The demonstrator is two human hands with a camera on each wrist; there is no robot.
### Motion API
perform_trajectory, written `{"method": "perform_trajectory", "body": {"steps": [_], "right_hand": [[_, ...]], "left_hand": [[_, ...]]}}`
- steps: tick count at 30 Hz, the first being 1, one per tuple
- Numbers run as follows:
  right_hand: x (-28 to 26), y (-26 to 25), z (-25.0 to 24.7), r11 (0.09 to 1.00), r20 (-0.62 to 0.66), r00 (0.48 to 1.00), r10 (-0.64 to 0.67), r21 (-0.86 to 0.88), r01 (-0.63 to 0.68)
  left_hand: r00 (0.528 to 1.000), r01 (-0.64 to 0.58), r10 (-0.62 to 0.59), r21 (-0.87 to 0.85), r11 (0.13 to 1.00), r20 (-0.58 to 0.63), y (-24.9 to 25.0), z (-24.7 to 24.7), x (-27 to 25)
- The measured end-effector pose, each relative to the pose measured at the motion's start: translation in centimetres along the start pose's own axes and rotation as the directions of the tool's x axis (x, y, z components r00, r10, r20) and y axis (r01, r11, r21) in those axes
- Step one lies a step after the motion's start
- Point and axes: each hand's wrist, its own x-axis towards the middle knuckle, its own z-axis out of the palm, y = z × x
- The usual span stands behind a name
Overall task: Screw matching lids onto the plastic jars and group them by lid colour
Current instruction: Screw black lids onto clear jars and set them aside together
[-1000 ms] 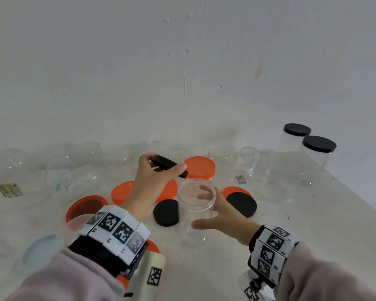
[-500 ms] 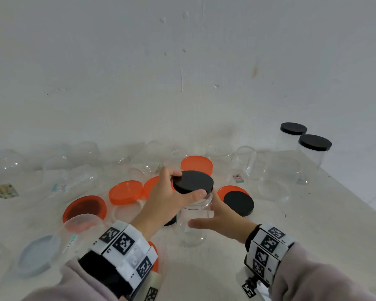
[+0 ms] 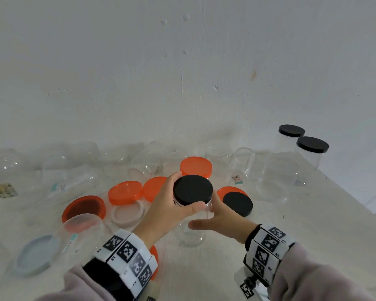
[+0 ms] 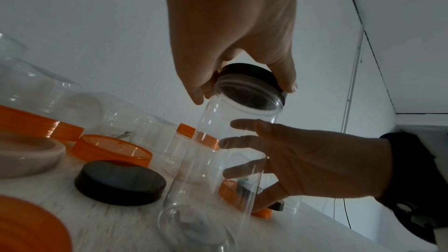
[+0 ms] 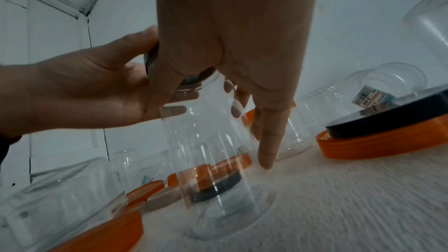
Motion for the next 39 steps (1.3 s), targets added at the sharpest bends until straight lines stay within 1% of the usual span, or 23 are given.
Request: {"method": "perform_trajectory", "body": {"steps": [3,5,6,8,10,11,12,13,15,16,18,20,22,26,28,31,36,38,39], "right_hand": [[-0.8,-0.8,-1.3,0.996,0.089,0.993,0.076,-0.060,-0.071],[-1.4,-1.8,-2.6,0.996,0.118,0.990,0.078,-0.050,-0.073],[-1.6,-2.4,-3.3,0.998,0.111,0.992,0.060,-0.024,-0.058],[-1.9,-4.0,-4.5,1.000,0.058,0.998,0.012,0.023,-0.013],[-2.0,-5.8,-5.1,0.999,0.010,0.999,-0.035,0.012,0.035],[-1.9,-6.8,-5.2,0.998,0.010,0.998,-0.059,-0.030,0.059],[-1.8,-7.7,-5.1,0.991,0.029,0.996,-0.079,-0.110,0.082],[-1.6,-8.5,-4.8,0.967,0.062,0.993,-0.096,-0.230,0.108],[-1.3,-9.7,-4.0,0.858,0.139,0.984,-0.112,-0.487,0.166],[-1.1,-10.2,-3.6,0.798,0.167,0.980,-0.106,-0.574,0.184],[-0.6,-10.9,-3.0,0.720,0.193,0.979,-0.068,-0.670,0.182],[-0.1,-11.6,-2.8,0.668,0.208,0.978,0.004,-0.728,0.153],[0.4,-12.4,-3.0,0.644,0.227,0.971,0.074,-0.754,0.128],[1.0,-13.6,-3.7,0.630,0.280,0.943,0.180,-0.769,0.107],[1.2,-13.9,-3.9,0.600,0.288,0.935,0.205,-0.792,0.112],[1.5,-13.9,-3.8,0.565,0.266,0.945,0.189,-0.817,0.117],[1.7,-13.2,-3.1,0.541,0.148,0.983,0.109,-0.839,0.066],[1.7,-13.3,-3.1,0.545,0.139,0.984,0.112,-0.837,0.056],[1.7,-13.4,-3.2,0.545,0.150,0.979,0.138,-0.837,0.051]], "left_hand": [[0.999,0.017,-0.015,-0.036,0.999,0.039,-0.7,-0.2,-0.1],[0.997,0.046,-0.044,-0.033,0.998,0.056,-1.4,-0.2,-0.1],[0.996,0.064,-0.062,-0.025,0.998,0.063,-1.7,-0.1,-0.2],[0.995,0.071,-0.068,-0.028,0.997,0.072,-2.3,0.2,-0.2],[0.994,0.078,-0.076,-0.026,0.997,0.073,-2.6,0.6,-0.2],[0.994,0.087,-0.085,-0.024,0.996,0.069,-2.7,0.9,-0.2],[0.994,0.089,-0.087,-0.030,0.996,0.064,-2.9,1.1,-0.1],[0.994,0.088,-0.085,-0.039,0.995,0.064,-3.0,1.3,-0.1],[0.994,0.083,-0.080,-0.046,0.995,0.070,-3.1,1.5,-0.1],[0.994,0.078,-0.074,-0.049,0.996,0.074,-3.2,1.5,-0.2],[0.995,0.067,-0.063,-0.052,0.996,0.077,-3.2,1.5,-0.3],[0.996,0.057,-0.054,-0.040,0.998,0.074,-3.2,1.5,-0.4],[0.996,0.049,-0.047,-0.025,0.998,0.070,-3.2,1.5,-0.5],[0.996,0.059,-0.059,-0.005,0.998,0.061,-2.8,1.6,-0.6],[0.996,0.070,-0.070,-0.001,0.998,0.057,-2.6,1.7,-0.6],[0.996,0.064,-0.064,-0.007,0.998,0.055,-2.5,1.7,-0.7],[0.998,0.043,-0.043,0.007,0.999,0.053,-2.3,1.6,-0.9],[0.997,0.044,-0.044,0.000,0.999,0.056,-2.3,1.6,-0.8],[0.997,0.048,-0.048,-0.005,0.999,0.054,-2.3,1.6,-0.8]]}}
